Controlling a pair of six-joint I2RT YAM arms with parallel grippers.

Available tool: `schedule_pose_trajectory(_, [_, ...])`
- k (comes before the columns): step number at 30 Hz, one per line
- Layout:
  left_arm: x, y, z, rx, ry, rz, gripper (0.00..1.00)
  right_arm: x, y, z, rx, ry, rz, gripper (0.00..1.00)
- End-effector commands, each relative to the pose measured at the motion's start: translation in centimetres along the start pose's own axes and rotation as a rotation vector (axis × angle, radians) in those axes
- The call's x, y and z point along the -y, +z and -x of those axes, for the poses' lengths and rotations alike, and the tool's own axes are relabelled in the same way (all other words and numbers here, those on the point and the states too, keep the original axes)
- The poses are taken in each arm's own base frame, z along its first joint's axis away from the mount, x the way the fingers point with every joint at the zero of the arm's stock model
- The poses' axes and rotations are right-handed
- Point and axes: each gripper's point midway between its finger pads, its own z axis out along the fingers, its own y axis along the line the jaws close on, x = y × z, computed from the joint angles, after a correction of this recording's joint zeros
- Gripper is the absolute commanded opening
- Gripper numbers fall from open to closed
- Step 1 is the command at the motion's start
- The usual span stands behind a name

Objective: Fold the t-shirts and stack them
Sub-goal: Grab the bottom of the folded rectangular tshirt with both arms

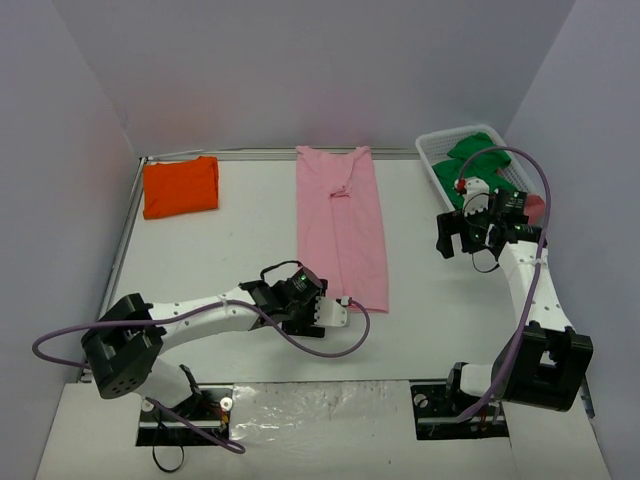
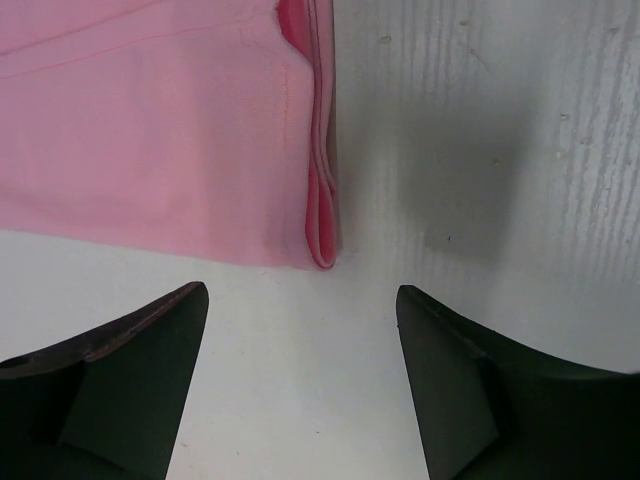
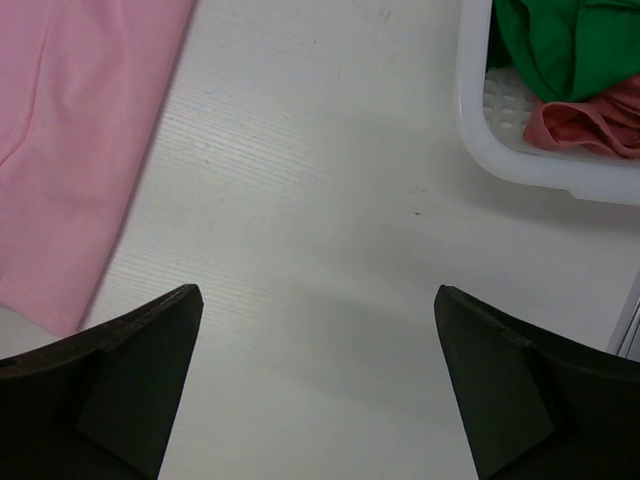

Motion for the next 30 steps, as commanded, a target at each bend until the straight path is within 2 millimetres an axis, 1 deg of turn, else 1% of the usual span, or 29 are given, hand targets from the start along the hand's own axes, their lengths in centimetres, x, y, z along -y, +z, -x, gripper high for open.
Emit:
schedule_pose_trajectory(1, [-1.0,0.1,0.3,0.002,-0.024,0.050,0.74,-0.2,0.2,-0.2,0.002,-0.010,0.015,0.98])
schedule_pose_trajectory(5, [-0.9,0.5,0.1,-0.009,-0.026,0.042,0.74,0.0,0.1,-0.2,0.000,-0.013,0.008,0.98])
schedule_pose_trajectory(10, [-0.7,1.1,-0.2,-0.029,-0.032,0.034,0.69,-0.1,0.0,-0.1,0.007,-0.016,0.009,0.98])
schedule_pose_trajectory(13, [-0.6,1.4,-0.3,-0.030,-0.034,0.031,0.67,-0.2,-0.1,0.0,0.011,-0.019,0.012,0.98])
schedule_pose_trajectory(18, [-0.9,1.6,-0.5,-0.048,-0.037,0.052,0.66,-0.2,0.3,-0.4,-0.008,-0.013,0.014,0.98])
schedule_pose_trajectory(22, [-0.9,1.8,-0.6,-0.052,-0.040,0.051,0.62,-0.4,0.3,-0.4,-0.012,-0.020,0.017,0.98])
schedule_pose_trajectory(30, [-0.6,2.4,-0.7,-0.061,-0.042,0.036,0.59,-0.3,0.5,-0.7,-0.022,-0.024,0.013,0.98])
